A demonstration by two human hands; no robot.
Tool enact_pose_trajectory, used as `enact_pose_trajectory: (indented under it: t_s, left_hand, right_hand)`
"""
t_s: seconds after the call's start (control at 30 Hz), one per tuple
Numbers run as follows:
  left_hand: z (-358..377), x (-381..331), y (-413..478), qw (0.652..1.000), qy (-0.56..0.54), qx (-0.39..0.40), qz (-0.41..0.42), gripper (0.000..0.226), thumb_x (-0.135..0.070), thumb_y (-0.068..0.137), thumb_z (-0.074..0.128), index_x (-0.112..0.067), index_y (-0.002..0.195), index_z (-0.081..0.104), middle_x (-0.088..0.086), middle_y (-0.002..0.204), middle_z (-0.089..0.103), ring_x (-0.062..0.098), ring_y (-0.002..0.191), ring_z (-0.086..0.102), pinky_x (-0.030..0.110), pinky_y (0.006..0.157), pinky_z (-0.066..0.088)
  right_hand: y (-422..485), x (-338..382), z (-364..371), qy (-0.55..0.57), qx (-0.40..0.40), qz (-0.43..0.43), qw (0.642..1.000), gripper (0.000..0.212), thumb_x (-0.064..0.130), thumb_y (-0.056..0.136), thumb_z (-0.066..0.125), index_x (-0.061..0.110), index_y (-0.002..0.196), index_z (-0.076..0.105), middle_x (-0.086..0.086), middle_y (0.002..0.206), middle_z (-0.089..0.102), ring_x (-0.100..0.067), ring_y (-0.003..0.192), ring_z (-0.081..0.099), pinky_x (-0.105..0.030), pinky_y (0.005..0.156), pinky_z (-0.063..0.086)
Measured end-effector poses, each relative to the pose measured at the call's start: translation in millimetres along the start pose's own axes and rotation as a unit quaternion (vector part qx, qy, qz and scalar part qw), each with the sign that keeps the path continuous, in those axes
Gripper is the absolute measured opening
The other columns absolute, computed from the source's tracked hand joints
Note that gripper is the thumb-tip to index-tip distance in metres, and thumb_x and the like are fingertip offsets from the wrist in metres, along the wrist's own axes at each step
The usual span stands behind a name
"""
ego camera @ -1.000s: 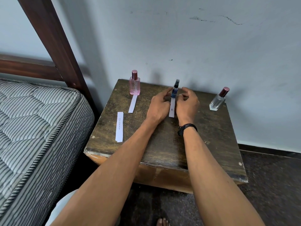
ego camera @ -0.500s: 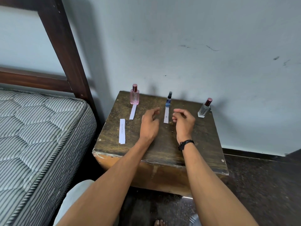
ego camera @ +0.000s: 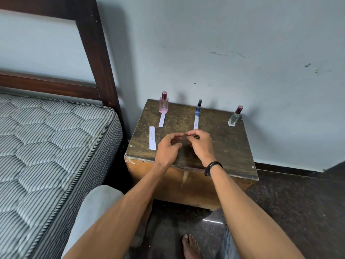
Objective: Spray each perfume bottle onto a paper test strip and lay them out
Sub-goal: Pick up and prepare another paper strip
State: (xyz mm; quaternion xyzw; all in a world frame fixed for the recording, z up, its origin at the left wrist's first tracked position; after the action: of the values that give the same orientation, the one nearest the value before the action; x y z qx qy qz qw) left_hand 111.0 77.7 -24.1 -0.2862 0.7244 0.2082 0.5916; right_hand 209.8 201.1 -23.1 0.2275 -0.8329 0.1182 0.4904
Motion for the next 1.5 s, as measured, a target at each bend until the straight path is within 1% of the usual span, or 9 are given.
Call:
enact_pose_trajectory:
  t_s: [0.13, 0.23, 0.4, 0.57, 0.77, 0.87, 1.0, 1.3, 1.5]
  left_hand:
    - [-38, 6, -3, 0.999, -0.003, -0.048, -0.024, 0.032, -0.004, 0.089, 0.06, -0.021, 0.114, 0.07, -0.008, 0.101, 0.07, 0.004, 0.094, 0.063, 0.015, 0.082, 0.047]
    - [-65, 10, 2, 0.996, -0.007, -0.085, -0.037, 0.031, -0.005, 0.087, 0.06, -0.025, 0.106, 0.072, -0.008, 0.095, 0.071, 0.008, 0.084, 0.063, 0.028, 0.078, 0.051]
    - [-98, 9, 12, 0.991, 0.009, -0.117, -0.058, 0.034, 0.0, 0.086, 0.057, -0.026, 0.102, 0.072, -0.005, 0.094, 0.07, 0.012, 0.081, 0.062, 0.031, 0.073, 0.052]
    - [-132, 10, 25, 0.987, 0.14, -0.063, -0.036, 0.029, -0.005, 0.085, 0.066, -0.024, 0.106, 0.072, -0.006, 0.097, 0.072, 0.014, 0.096, 0.067, 0.035, 0.089, 0.054]
    - [-139, 14, 30, 0.966, 0.256, -0.003, -0.024, 0.034, -0.014, 0.083, 0.076, -0.025, 0.115, 0.07, -0.002, 0.12, 0.063, 0.012, 0.111, 0.058, 0.031, 0.1, 0.047]
    - [-131, 13, 32, 0.956, 0.292, 0.018, -0.018, 0.039, -0.016, 0.078, 0.08, -0.026, 0.114, 0.07, 0.004, 0.121, 0.06, 0.021, 0.116, 0.057, 0.038, 0.104, 0.046]
    - [-121, 13, 32, 0.944, 0.327, 0.039, -0.017, 0.045, -0.019, 0.077, 0.081, -0.023, 0.121, 0.068, 0.005, 0.122, 0.06, 0.022, 0.115, 0.058, 0.036, 0.104, 0.046]
    - [-117, 16, 32, 0.925, 0.376, 0.051, -0.024, 0.055, -0.028, 0.082, 0.078, -0.026, 0.133, 0.059, 0.004, 0.136, 0.049, 0.028, 0.129, 0.037, 0.034, 0.108, 0.032]
    - [-111, 16, 30, 0.912, 0.406, 0.057, -0.014, 0.057, -0.031, 0.084, 0.076, -0.027, 0.136, 0.056, 0.003, 0.138, 0.045, 0.027, 0.128, 0.034, 0.035, 0.107, 0.033]
  right_hand:
    - [-8, 14, 12, -0.007, 0.035, -0.016, 0.999, 0.024, 0.007, 0.094, 0.065, 0.027, 0.087, 0.075, 0.01, 0.086, 0.07, -0.015, 0.081, 0.07, -0.046, 0.081, 0.062]
    - [-11, 29, 25, -0.021, 0.062, -0.034, 0.997, 0.024, 0.01, 0.095, 0.065, 0.031, 0.086, 0.074, 0.009, 0.087, 0.072, -0.015, 0.083, 0.071, -0.045, 0.081, 0.062]
    - [-13, 60, 44, -0.045, 0.096, -0.088, 0.99, 0.012, 0.017, 0.096, 0.069, 0.026, 0.096, 0.076, 0.014, 0.09, 0.069, -0.008, 0.086, 0.069, -0.032, 0.08, 0.062]
    - [-14, 71, 61, -0.104, 0.124, -0.137, 0.977, 0.013, 0.02, 0.095, 0.072, 0.022, 0.107, 0.077, 0.008, 0.096, 0.071, 0.002, 0.084, 0.061, -0.01, 0.071, 0.044]
    - [-8, 63, 82, -0.159, 0.181, -0.157, 0.958, 0.03, 0.029, 0.093, 0.075, 0.025, 0.123, 0.073, 0.009, 0.096, 0.064, -0.007, 0.085, 0.061, -0.025, 0.078, 0.048]
    - [-6, 59, 94, -0.181, 0.201, -0.151, 0.951, 0.042, 0.036, 0.09, 0.077, 0.027, 0.13, 0.069, 0.007, 0.098, 0.06, -0.013, 0.089, 0.061, -0.032, 0.08, 0.05]
    - [-5, 56, 104, -0.214, 0.202, -0.156, 0.943, 0.051, 0.044, 0.089, 0.076, 0.028, 0.136, 0.065, 0.007, 0.098, 0.053, -0.017, 0.093, 0.059, -0.034, 0.075, 0.046]
    - [-5, 54, 109, -0.244, 0.196, -0.166, 0.935, 0.048, 0.046, 0.09, 0.074, 0.027, 0.133, 0.067, 0.009, 0.095, 0.047, -0.016, 0.089, 0.058, -0.034, 0.073, 0.049]
    - [-6, 55, 109, -0.239, 0.174, -0.172, 0.94, 0.043, 0.048, 0.091, 0.072, 0.028, 0.129, 0.07, 0.01, 0.096, 0.048, -0.014, 0.087, 0.056, -0.031, 0.069, 0.043]
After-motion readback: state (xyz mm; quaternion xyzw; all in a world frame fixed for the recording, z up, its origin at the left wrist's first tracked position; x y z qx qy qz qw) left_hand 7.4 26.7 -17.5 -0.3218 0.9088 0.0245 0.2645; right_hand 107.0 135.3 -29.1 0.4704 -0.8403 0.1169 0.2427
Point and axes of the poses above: each hand's wrist, its own y-axis towards the middle knuckle, its own z-axis out of the palm, x = y × z, the point moved 7 cm from there along y, towards the middle knuckle
